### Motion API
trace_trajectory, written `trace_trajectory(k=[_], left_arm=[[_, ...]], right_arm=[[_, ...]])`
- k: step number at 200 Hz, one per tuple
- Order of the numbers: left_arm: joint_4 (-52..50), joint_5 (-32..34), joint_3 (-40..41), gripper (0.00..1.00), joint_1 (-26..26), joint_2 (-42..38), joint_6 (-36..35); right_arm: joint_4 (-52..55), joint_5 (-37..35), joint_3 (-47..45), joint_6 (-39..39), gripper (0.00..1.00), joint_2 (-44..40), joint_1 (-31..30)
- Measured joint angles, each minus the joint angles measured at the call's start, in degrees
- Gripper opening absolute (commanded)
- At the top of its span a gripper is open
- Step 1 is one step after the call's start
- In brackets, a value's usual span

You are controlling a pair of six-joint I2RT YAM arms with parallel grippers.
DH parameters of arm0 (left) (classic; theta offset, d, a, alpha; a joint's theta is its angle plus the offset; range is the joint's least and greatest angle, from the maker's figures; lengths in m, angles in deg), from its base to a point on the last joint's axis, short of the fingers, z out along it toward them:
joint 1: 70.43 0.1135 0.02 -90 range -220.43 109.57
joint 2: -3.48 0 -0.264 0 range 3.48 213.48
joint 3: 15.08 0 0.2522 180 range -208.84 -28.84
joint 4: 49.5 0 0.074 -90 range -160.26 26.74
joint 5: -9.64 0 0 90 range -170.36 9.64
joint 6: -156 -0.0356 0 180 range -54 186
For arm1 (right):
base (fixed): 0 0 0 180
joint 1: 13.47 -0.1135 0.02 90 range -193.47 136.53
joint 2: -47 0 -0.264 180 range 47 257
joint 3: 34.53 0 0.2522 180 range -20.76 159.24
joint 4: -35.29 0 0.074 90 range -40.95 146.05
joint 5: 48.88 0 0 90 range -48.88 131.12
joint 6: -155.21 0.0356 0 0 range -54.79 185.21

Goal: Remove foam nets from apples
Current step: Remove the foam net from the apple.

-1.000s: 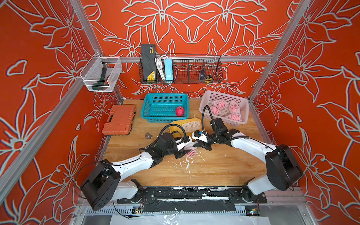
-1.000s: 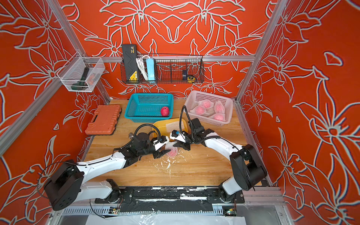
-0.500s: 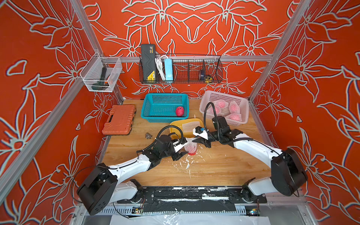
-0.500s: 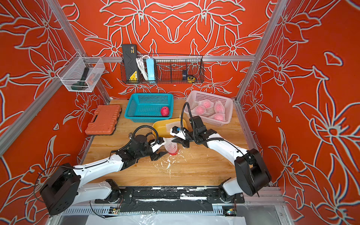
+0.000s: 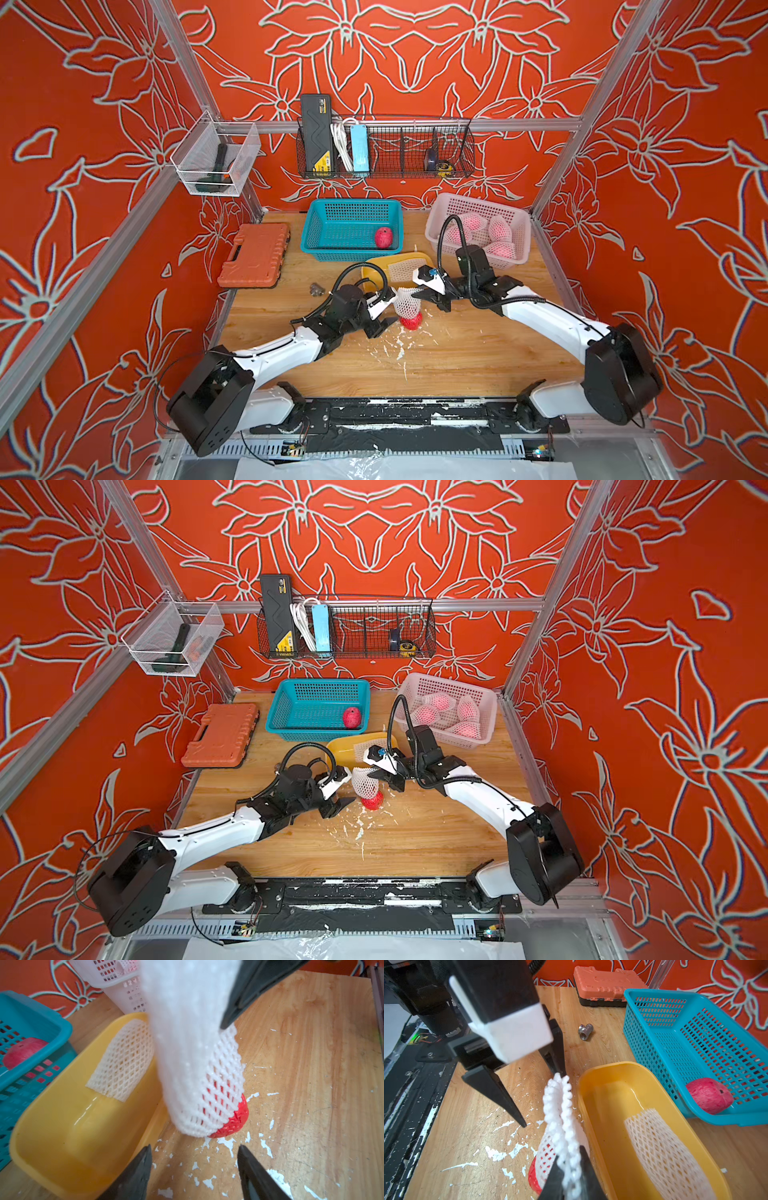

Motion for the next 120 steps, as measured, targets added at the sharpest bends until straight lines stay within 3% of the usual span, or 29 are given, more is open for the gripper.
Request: trace_trajectory(k=[81, 120], left_arm=[[-1.8, -0.3, 1.3, 0.66, 0.1, -3.0, 0.6], [-2.2, -1.6, 1.4, 0.66, 0.1, -2.9, 1.3]], right_arm=[[6.4, -3.0, 0.5, 0.1, 0.15, -3.8, 0.0], [8.3, -8.4, 1.9, 2.1, 0.15, -6.1, 0.0]])
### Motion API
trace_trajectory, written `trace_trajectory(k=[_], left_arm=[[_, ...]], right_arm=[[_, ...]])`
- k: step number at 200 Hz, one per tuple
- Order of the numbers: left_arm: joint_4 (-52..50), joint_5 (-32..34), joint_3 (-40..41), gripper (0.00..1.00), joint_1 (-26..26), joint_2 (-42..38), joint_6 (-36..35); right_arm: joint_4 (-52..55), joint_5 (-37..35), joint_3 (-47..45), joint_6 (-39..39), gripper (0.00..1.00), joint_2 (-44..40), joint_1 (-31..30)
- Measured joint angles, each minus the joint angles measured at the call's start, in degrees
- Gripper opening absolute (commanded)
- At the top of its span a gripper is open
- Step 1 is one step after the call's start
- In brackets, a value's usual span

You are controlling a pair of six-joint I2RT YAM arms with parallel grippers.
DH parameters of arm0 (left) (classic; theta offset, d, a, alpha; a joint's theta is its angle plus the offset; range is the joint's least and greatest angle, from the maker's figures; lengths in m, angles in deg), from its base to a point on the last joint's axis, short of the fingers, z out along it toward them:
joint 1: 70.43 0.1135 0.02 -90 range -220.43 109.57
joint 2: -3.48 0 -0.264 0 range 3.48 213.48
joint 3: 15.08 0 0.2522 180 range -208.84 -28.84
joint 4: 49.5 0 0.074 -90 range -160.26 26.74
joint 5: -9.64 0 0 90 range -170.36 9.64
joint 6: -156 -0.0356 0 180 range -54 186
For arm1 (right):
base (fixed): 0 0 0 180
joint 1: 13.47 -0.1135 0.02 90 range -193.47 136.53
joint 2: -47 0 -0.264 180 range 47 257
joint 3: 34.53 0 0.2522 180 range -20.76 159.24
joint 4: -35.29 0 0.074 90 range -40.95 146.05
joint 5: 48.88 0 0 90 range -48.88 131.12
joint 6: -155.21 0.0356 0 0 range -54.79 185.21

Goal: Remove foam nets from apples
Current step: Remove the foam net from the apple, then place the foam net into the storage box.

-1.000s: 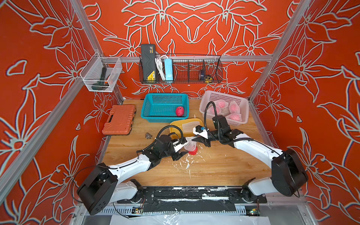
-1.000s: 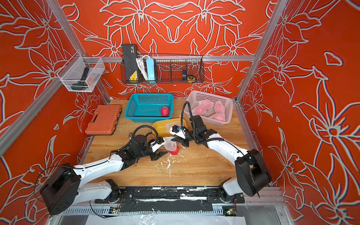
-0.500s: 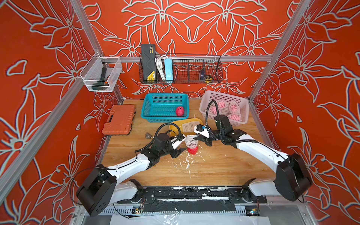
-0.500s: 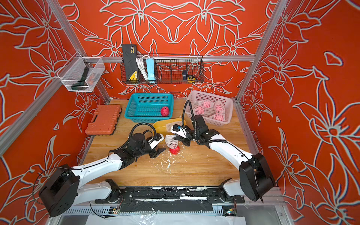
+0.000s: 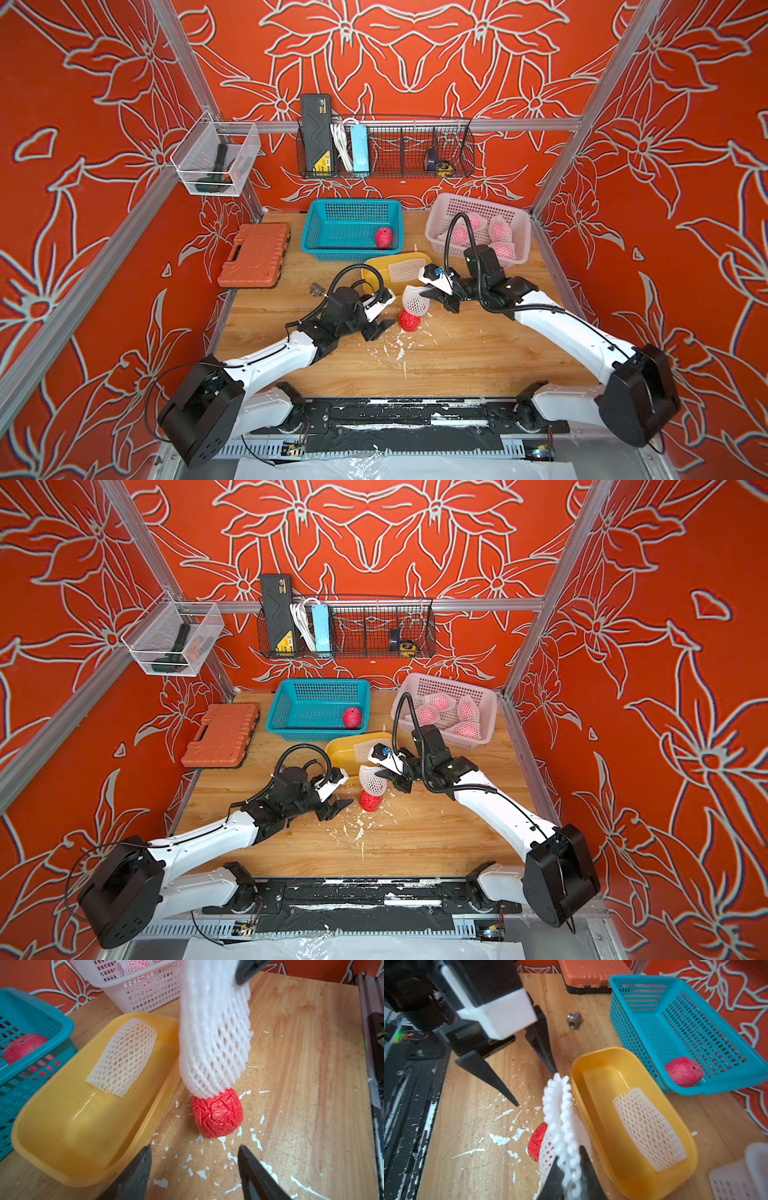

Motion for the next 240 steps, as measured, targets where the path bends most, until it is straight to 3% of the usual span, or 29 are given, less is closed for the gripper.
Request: trace_trajectory(k=[53, 119, 153, 171, 203, 240], left_arm=[[-1.6, -2.6, 0.0, 0.66, -1.1, 0.7, 0.2], [-3.5, 3.6, 0.0, 0.67, -1.6, -3.1, 0.4], [-5.8, 9.2, 0.0, 0.68, -1.6, -7.3, 0.8], [-6.6, 10.7, 0.0, 0.69, -1.6, -9.0, 0.9], [-8.0, 12.5, 0.0, 0.71, -1.6, -9.9, 1.1], [-9.3, 12.4, 0.0, 0.78, -1.6, -11.9, 1.3]], right_arm=[[1.5, -14.5, 8.0, 0.0, 0.15, 1.9, 0.0], [3.0, -23.6, 18.2, -5.5, 0.19, 19.1, -0.5], [4.6, -24.7, 19.1, -6.5, 0.34, 24.2, -2.9], [4.7, -23.3, 20.0, -5.7, 0.48, 25.6, -3.8], [4.7, -19.8, 23.5, -2.8, 0.64, 26.4, -4.5], [5.0, -17.6, 25.5, -1.2, 0.74, 26.0, -4.4]])
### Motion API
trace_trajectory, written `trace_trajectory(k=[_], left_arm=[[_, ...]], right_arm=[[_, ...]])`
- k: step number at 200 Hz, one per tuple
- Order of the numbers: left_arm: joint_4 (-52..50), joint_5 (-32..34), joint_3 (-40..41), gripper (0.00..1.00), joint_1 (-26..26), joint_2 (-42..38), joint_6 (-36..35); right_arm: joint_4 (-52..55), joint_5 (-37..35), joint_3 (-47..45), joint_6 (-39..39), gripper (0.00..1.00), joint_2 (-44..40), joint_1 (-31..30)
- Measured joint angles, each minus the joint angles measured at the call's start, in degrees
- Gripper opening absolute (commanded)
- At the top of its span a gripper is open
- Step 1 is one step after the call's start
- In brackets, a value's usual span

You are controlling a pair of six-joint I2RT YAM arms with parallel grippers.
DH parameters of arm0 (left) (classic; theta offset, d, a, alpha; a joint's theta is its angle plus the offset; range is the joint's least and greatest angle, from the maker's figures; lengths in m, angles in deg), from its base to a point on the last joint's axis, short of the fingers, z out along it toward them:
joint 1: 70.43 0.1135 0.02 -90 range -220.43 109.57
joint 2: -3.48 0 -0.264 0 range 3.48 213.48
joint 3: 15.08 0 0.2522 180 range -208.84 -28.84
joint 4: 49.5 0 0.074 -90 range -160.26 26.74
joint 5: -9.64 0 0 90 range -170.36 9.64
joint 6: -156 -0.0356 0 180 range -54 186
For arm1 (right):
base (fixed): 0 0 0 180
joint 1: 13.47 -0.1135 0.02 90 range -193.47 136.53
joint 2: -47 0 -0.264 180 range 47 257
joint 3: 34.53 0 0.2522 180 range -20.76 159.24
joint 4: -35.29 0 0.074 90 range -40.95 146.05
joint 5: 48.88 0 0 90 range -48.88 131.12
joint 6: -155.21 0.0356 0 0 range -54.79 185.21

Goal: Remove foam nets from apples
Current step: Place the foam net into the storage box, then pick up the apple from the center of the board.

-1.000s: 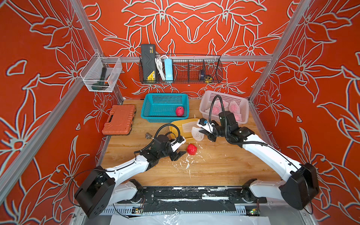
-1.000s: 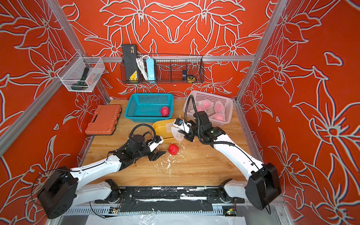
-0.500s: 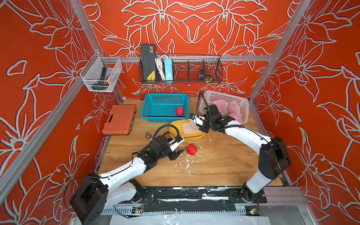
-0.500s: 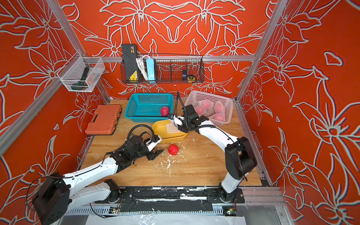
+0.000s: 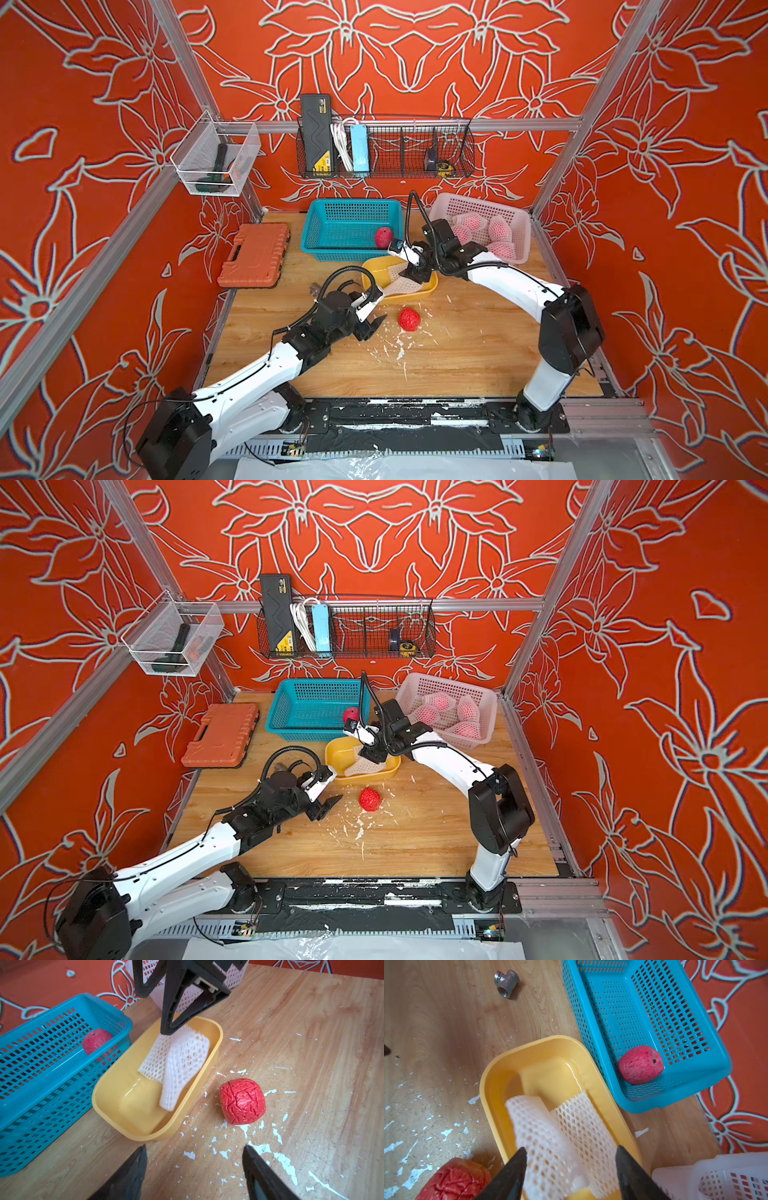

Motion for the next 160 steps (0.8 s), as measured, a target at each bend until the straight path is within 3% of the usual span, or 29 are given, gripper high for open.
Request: trace_trajectory(k=[34, 70, 122, 160], left_arm=[[0.0, -3.9, -0.3, 0.85, -0.1, 1.1, -0.2], [0.7, -8.5, -2.8, 0.85, -2.0, 8.8, -1.5], [2.3, -11.6, -9.8, 0.86, -5.0, 22.4, -3.5], [1.7, -12.0, -14.4, 0.87, -5.2, 29.9, -2.6]], right_arm=[[2.2, -0.2, -0.2, 2.1, 0.83, -4.2, 0.0], [2.6, -3.4, -3.9, 4.9, 0.92, -14.7, 2.1], [2.7, -6.8, -15.0, 10.2, 0.95, -26.9, 10.9], [3.3, -8.3, -21.3, 11.8, 0.98, -31.3, 12.7]])
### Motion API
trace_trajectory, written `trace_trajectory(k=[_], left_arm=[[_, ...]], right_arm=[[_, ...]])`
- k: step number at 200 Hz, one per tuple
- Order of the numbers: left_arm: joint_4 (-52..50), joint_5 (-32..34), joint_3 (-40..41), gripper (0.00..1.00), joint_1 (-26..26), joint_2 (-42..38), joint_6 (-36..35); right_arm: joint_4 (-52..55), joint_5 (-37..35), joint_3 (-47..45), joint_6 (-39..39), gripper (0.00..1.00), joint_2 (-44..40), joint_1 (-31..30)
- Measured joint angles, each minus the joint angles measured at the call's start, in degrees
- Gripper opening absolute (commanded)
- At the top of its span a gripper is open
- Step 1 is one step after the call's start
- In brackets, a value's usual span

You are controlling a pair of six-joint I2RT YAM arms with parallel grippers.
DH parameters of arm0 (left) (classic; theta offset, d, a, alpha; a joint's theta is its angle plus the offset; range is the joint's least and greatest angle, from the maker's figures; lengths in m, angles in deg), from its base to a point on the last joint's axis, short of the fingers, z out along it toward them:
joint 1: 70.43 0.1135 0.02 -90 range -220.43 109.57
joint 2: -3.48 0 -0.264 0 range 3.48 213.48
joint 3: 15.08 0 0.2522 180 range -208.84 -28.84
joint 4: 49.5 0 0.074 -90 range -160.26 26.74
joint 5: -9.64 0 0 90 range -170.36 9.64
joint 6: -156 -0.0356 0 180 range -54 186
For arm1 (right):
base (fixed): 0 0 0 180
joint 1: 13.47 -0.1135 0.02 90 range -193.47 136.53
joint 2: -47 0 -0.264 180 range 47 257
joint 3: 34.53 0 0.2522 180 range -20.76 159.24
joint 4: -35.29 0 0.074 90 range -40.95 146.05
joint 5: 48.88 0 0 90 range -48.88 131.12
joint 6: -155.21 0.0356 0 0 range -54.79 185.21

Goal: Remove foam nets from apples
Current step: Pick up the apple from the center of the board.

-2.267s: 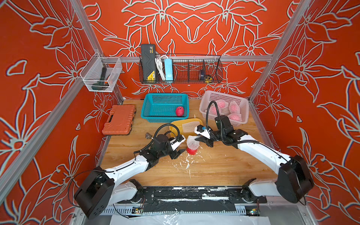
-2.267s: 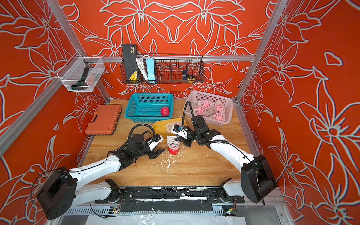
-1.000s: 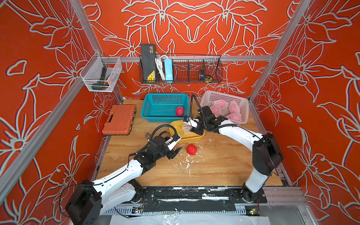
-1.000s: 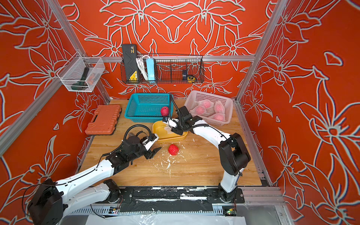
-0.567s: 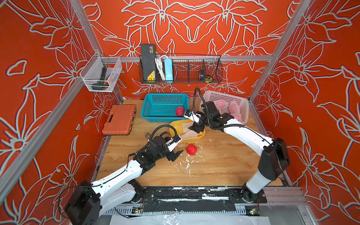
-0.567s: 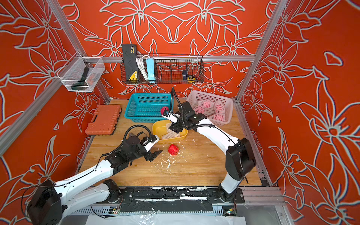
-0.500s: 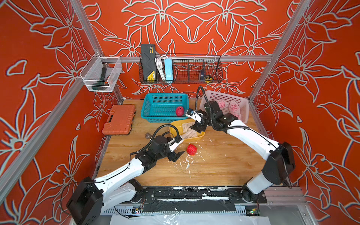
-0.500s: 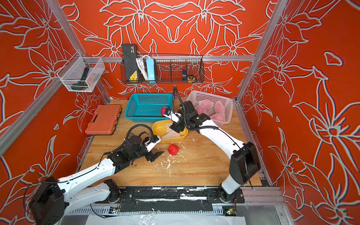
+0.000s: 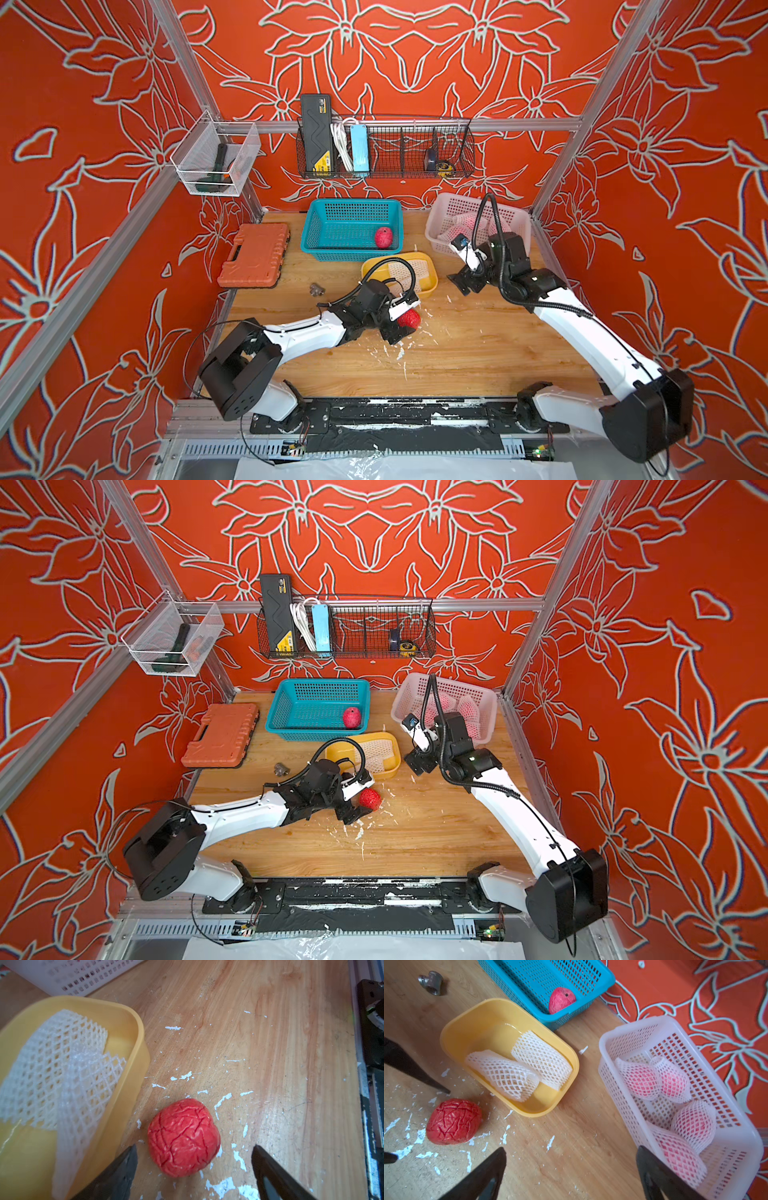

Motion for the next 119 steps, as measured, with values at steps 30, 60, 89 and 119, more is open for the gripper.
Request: trace_trajectory(k=[30, 60, 89, 119], left_arm=[[-0.5, 0.6, -3.2, 0.88, -0.2, 4.6, 1.6], [-2.0, 2.1, -7.1, 0.82, -1.1, 8.5, 1.8], [-3.9, 3.3, -9.4, 0.76, -1.7, 11.8, 1.7], [-5.4, 3.7, -9.3, 0.67, -1.9, 12.4, 1.6]], right_arm=[[-0.1, -0.6, -0.6, 0.2, 0.98, -0.8, 0.4], [-0.4, -0.6, -0.6, 0.2, 0.98, -0.7, 0.5], [-0.7, -0.6, -0.6, 0.2, 0.98, -0.2, 0.6], [-0.7, -0.6, -0.6, 0.2, 0.98, 0.0, 0.8]])
